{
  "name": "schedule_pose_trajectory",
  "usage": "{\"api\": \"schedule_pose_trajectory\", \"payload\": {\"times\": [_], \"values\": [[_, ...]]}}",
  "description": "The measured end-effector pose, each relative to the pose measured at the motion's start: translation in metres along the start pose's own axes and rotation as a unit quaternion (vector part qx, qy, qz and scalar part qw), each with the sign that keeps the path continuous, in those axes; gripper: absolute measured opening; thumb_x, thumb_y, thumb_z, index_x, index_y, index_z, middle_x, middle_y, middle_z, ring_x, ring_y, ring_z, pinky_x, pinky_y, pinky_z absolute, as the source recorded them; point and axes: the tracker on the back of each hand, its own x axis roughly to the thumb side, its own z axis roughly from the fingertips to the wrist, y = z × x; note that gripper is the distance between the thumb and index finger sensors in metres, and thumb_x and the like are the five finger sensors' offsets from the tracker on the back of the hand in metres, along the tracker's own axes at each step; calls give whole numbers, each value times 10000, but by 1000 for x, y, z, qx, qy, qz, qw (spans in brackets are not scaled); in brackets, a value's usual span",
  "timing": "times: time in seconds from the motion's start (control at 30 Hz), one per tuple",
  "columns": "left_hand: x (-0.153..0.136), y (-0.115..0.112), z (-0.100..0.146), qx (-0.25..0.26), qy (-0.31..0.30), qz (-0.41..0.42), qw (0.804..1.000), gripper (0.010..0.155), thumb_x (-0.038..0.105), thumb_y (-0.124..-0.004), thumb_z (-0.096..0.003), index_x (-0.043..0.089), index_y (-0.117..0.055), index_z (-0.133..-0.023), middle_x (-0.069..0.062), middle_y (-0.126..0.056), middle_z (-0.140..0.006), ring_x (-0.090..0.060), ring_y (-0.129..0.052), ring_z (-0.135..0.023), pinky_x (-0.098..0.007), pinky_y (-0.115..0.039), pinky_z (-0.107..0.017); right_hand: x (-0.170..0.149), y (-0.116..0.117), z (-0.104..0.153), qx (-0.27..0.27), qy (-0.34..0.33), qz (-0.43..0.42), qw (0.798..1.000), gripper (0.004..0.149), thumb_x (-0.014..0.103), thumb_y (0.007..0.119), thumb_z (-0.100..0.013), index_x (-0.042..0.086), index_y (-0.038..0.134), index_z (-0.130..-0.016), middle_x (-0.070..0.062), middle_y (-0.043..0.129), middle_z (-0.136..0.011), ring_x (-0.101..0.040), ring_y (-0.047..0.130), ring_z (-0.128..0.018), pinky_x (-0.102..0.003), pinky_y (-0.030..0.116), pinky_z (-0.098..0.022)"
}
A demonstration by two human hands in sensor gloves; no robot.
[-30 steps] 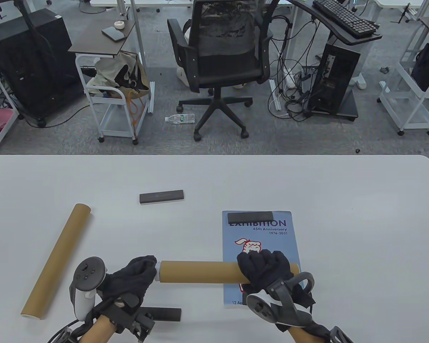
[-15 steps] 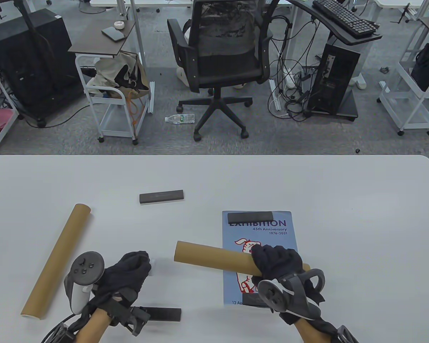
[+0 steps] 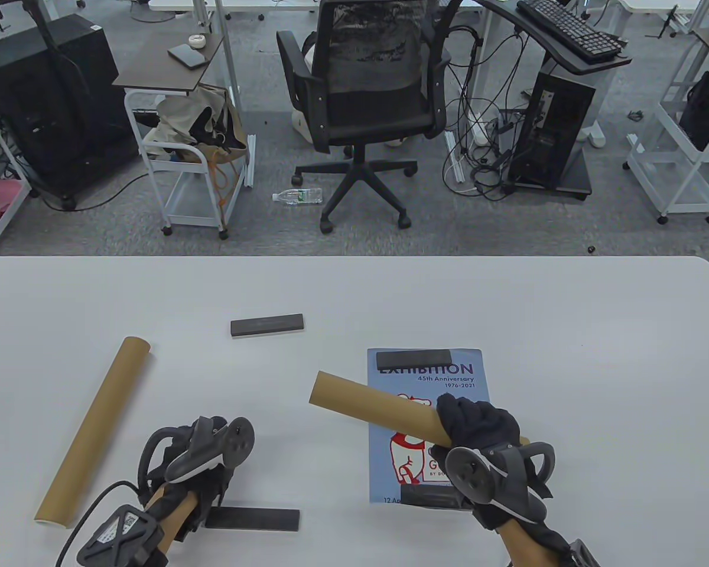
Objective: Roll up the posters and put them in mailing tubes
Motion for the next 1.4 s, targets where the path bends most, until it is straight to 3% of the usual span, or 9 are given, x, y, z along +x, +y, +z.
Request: {"api": "schedule_pose_trajectory", "payload": {"times": [0.33,0.5,0.6,0.7,0.83,0.97,1.1,1.4], "values": [[-4,1,3,5,-2,21,1000,449,439,-780,-426,196,-834,-799,-8,-719,-1022,-331,-855,-878,-570,-687,-661,-3,0,0,19,10,-4,1000,834,388,959,-355,129,470,-980,-152,690,-923,-447,729,-801,-662,598,-597],[-15,19,20,91,7,89,992,471,492,-756,-417,255,-831,-817,-19,-761,-1001,-303,-895,-845,-553,-719,-636,-14,5,-1,50,49,-21,997,834,396,952,-360,128,467,-983,-158,690,-923,-451,733,-794,-641,628,-573],[-20,27,34,141,1,133,981,472,508,-747,-417,268,-835,-814,-24,-797,-976,-298,-922,-814,-547,-738,-617,-36,10,-1,71,142,-23,987,832,398,936,-378,116,450,-991,-176,676,-928,-463,722,-794,-643,625,-567],[-20,28,40,138,-10,149,979,488,521,-742,-416,272,-822,-829,-25,-806,-970,-300,-927,-808,-546,-743,-613,-71,19,2,130,270,-12,954,831,398,910,-404,103,413,-1001,-194,643,-941,-478,694,-801,-647,611,-571],[-15,27,40,130,-21,149,980,493,528,-738,-416,274,-822,-831,-26,-809,-969,-299,-933,-804,-545,-746,-611,-132,37,24,186,438,-4,879,830,389,902,-413,88,398,-999,-206,623,-942,-488,674,-802,-653,598,-568],[-9,26,40,124,-33,145,981,496,532,-737,-415,277,-821,-832,-24,-812,-968,-297,-934,-805,-543,-747,-611,-172,47,47,201,540,-21,817,831,381,895,-420,76,380,-997,-216,604,-942,-494,658,-801,-657,590,-564],[-8,25,40,122,-37,147,981,497,534,-736,-415,277,-821,-832,-24,-812,-968,-298,-934,-804,-542,-748,-610,-185,54,56,218,567,-24,794,830,382,896,-421,75,381,-995,-214,604,-942,-494,656,-802,-656,590,-565],[-8,25,40,119,-36,147,981,501,537,-734,-415,278,-819,-835,-26,-813,-969,-300,-935,-803,-543,-749,-608,-184,61,54,252,567,-3,784,837,413,872,-438,97,349,-1009,-215,575,-969,-500,633,-826,-653,573,-583]]}}
